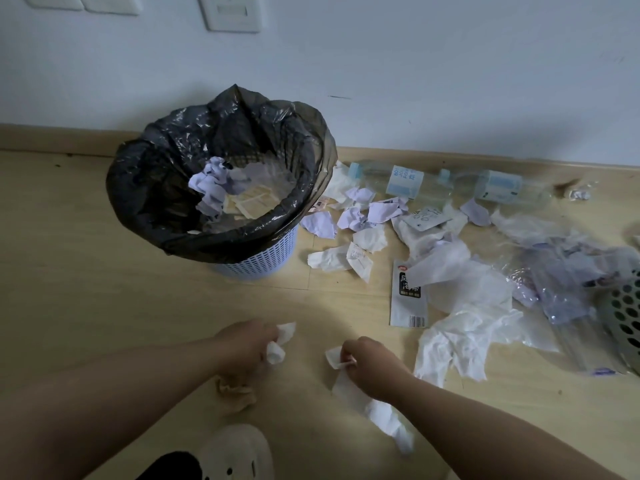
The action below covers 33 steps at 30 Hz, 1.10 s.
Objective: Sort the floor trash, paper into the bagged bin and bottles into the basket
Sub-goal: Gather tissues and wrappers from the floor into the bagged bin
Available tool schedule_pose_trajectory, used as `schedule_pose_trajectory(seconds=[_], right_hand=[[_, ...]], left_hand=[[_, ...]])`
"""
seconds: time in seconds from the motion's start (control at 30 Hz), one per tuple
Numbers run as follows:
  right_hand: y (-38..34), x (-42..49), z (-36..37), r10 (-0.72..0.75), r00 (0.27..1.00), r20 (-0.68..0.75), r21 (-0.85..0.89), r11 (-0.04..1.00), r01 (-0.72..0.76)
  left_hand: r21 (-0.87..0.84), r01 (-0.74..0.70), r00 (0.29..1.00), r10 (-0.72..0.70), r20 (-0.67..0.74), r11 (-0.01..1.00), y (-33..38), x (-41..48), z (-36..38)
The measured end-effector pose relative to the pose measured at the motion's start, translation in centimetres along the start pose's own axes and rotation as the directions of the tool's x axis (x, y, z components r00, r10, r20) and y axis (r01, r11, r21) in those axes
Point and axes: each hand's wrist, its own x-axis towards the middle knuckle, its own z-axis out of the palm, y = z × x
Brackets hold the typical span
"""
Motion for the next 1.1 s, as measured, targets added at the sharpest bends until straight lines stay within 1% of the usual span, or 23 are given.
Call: schedule_pose_trajectory(seconds=[0.03, 0.1, 0.17, 0.27, 0.33, 0.47, 0.53, 0.6, 0.67, 0.77, 0.9, 0.97, 1.0, 1.03, 1.07, 1.1], right_hand=[[-0.1, 0.1, -0.2, -0.004, 1.0, -0.009, -0.001, 1.0, 0.004], [0.0, 0.4, -1.2, 0.005, 0.999, -0.037, 0.01, 1.0, -0.005], [0.5, 0.9, -2.5, 0.037, 0.996, -0.083, 0.035, 0.999, -0.034], [1.3, 1.5, -5.0, 0.103, 0.98, -0.172, 0.09, 0.992, -0.088], [1.7, 1.9, -6.6, 0.151, 0.964, -0.22, 0.167, 0.979, -0.116], [1.5, 2.5, -10.3, 0.205, 0.922, -0.328, 0.305, 0.947, -0.102], [0.7, 2.6, -11.9, 0.235, 0.895, -0.38, 0.399, 0.914, -0.07], [-0.6, 2.4, -13.6, 0.258, 0.872, -0.417, 0.53, 0.848, 0.003], [-2.5, 2.0, -15.2, 0.26, 0.862, -0.436, 0.644, 0.759, 0.097], [-5.9, 1.5, -18.0, 0.261, 0.822, -0.506, 0.736, 0.627, 0.254], [-10.6, 0.8, -21.3, 0.226, 0.769, -0.599, 0.77, 0.428, 0.474], [-12.9, 0.8, -22.4, 0.21, 0.737, -0.642, 0.758, 0.319, 0.569], [-13.8, 1.0, -22.6, 0.219, 0.693, -0.687, 0.722, 0.312, 0.617], [-14.9, 1.2, -22.7, 0.235, 0.627, -0.743, 0.666, 0.353, 0.657], [-15.7, 1.5, -22.6, 0.244, 0.554, -0.796, 0.602, 0.418, 0.681], [-16.3, 1.8, -22.4, 0.235, 0.493, -0.838, 0.54, 0.486, 0.687]], left_hand=[[-0.084, 0.014, 1.0, -0.015, -0.019, 0.996, 0.5, 0.1, -0.5], [-0.145, -0.021, 0.995, 0.007, -0.1, 0.989, 1.9, 0.4, -1.5], [-0.145, -0.054, 0.979, 0.023, -0.205, 0.988, 3.4, 0.7, -2.5], [-0.066, -0.055, 0.942, 0.03, -0.335, 0.996, 5.6, 1.4, -3.9], [-0.063, -0.073, 0.927, 0.044, -0.374, 0.995, 6.9, 1.7, -4.8], [-0.169, -0.17, 0.897, 0.081, -0.435, 0.971, 9.6, 1.9, -7.2], [-0.251, -0.225, 0.876, 0.082, -0.475, 0.941, 10.9, 1.6, -8.7], [-0.32, -0.262, 0.843, 0.055, -0.536, 0.911, 12.2, 0.8, -10.5], [-0.347, -0.317, 0.779, 0.034, -0.626, 0.883, 13.1, -0.3, -12.5], [-0.396, -0.414, 0.678, -0.012, -0.735, 0.82, 13.6, -2.5, -15.7], [-0.414, -0.483, 0.536, -0.113, -0.837, 0.772, 12.6, -4.9, -19.4], [-0.401, -0.523, 0.438, -0.168, -0.883, 0.752, 11.5, -5.7, -20.8], [-0.386, -0.526, 0.389, -0.19, -0.902, 0.758, 11.0, -5.9, -21.4], [-0.355, -0.502, 0.335, -0.201, -0.921, 0.789, 10.2, -6.1, -21.9], [-0.313, -0.444, 0.29, -0.196, -0.937, 0.839, 9.4, -6.1, -22.1], [-0.27, -0.359, 0.262, -0.181, -0.948, 0.894, 8.6, -6.0, -22.3]])
